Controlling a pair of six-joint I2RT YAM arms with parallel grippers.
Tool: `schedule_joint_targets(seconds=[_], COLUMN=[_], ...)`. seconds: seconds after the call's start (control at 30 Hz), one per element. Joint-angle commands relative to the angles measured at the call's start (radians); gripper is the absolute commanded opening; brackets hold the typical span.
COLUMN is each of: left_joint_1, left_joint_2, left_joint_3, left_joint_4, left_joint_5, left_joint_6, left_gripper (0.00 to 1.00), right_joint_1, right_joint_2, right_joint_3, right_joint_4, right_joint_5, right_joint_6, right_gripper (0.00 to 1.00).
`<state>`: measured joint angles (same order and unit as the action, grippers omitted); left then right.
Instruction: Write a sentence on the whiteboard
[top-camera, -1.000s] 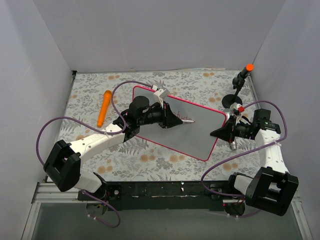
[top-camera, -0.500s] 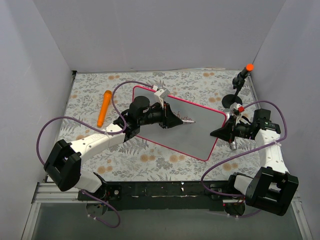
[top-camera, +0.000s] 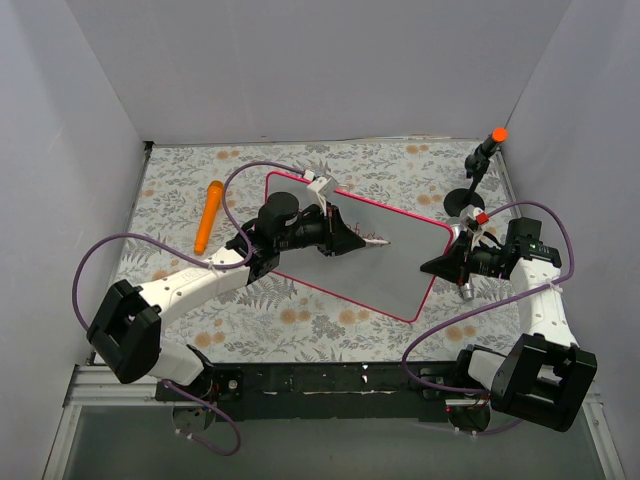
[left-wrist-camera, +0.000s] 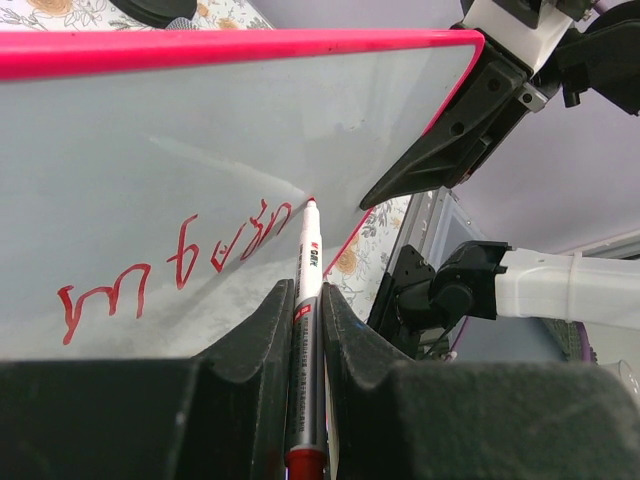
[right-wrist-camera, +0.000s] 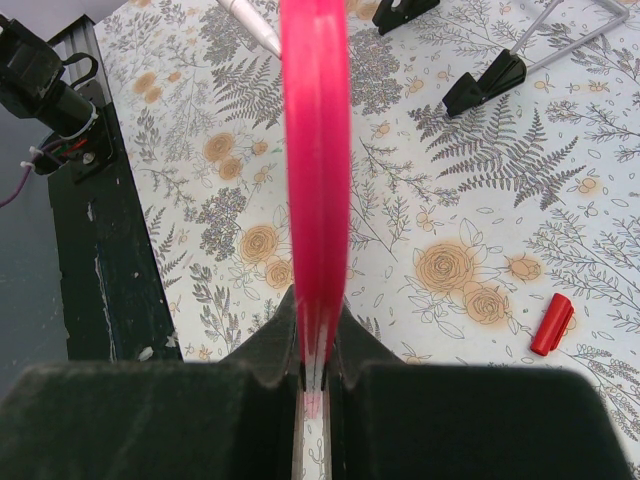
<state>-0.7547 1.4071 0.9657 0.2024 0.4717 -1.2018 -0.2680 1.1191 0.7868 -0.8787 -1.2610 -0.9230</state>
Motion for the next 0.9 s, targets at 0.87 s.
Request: schedule_joint_targets(seconds=[0.87], left_joint_1=[0.006], left_joint_2=[-0.056], left_joint_3=[-0.004], left_joint_4=[-0.086], left_joint_5=[-0.082], left_joint_6=[0.042], left_gripper=[0.00], right_joint_1=[0.007], right_joint_2=[-0.007], right_joint_3=[0.002], right_joint_4=[0.040], right_joint_5=[0.092], right_joint_6=[-0.059], right_gripper=[0.01])
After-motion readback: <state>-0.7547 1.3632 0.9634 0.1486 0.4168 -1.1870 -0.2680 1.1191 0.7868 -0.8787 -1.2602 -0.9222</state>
